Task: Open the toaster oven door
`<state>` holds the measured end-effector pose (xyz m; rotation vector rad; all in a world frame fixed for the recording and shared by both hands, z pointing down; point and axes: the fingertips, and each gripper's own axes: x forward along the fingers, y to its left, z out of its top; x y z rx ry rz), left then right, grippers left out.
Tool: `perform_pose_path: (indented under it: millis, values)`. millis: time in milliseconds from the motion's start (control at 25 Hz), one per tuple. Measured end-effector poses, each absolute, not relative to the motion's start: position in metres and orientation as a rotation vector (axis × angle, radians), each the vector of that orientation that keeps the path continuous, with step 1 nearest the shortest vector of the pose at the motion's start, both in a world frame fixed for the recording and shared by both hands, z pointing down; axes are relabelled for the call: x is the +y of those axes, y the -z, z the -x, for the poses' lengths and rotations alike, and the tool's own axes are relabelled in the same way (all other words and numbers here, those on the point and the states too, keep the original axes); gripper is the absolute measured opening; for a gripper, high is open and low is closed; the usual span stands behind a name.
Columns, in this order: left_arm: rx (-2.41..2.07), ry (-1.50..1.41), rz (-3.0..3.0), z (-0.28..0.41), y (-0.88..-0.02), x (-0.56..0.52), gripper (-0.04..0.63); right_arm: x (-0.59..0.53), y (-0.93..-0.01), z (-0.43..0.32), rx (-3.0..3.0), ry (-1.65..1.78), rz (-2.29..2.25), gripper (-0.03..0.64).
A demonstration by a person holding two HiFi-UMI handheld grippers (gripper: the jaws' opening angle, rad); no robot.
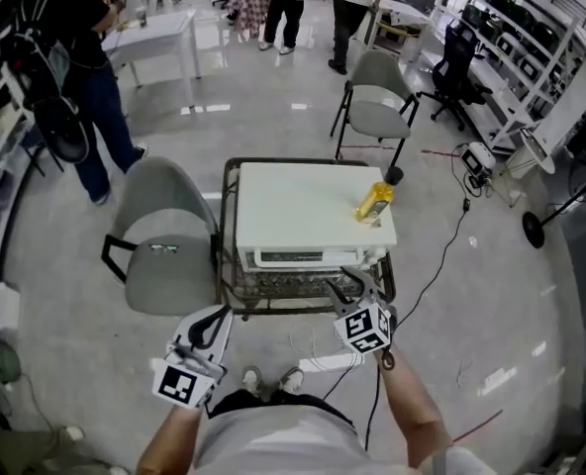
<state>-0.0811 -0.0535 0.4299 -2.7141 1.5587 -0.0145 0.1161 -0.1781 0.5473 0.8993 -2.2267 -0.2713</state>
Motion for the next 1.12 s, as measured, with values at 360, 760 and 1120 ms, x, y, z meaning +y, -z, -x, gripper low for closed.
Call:
perform_pose_path:
  millis: [360, 760, 1120]
  values:
    - [1.64, 0.036, 2.698, 0.106, -0.441, -0.043, 0.015, -0.207, -0.583, -0.108, -2.117, 0.273, -0.824, 0.207]
    - [1.646, 0.019, 2.708, 0.107, -0.436, -0.043, 0.015, -0.225, -0.586, -0.099, -2.034, 0.322, -0.7, 0.224]
    - [1.655, 0.012, 2.73, 0.117, -0.443, -0.045, 0.015, -0.224, -0.597, -0.093, -2.001, 0.292, -0.637, 0.225]
